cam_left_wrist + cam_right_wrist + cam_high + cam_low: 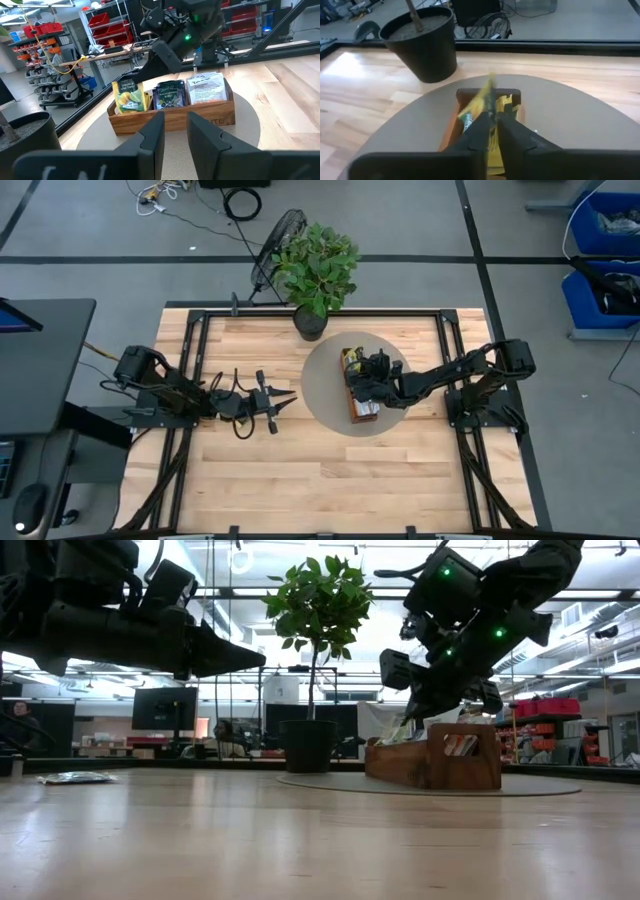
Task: Pick & Place Tea
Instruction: Put the yellow tea bag into the top section of the wooden organizer
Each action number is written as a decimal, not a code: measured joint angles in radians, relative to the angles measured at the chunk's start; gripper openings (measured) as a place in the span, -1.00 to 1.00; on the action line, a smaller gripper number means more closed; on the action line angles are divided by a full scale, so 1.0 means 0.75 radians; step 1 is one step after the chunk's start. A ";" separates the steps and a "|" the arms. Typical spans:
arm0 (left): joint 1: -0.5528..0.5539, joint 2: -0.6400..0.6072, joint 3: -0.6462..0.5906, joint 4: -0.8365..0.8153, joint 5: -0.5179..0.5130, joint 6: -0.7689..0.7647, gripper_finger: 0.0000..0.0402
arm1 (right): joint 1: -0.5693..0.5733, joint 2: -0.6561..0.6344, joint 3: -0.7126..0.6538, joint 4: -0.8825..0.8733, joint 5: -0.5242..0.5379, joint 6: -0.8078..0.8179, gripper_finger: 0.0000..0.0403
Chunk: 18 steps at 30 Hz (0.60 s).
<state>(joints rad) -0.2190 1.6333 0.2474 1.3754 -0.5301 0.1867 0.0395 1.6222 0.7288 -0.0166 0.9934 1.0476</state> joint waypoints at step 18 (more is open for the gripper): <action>-0.002 0.000 0.001 -0.007 0.000 -0.002 -0.58 | -0.144 -0.260 0.002 -0.047 -0.412 -0.358 0.16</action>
<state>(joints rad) -0.2203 1.6333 0.2478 1.3705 -0.5299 0.1856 -0.0684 1.4269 0.7300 -0.0515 0.6841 0.7790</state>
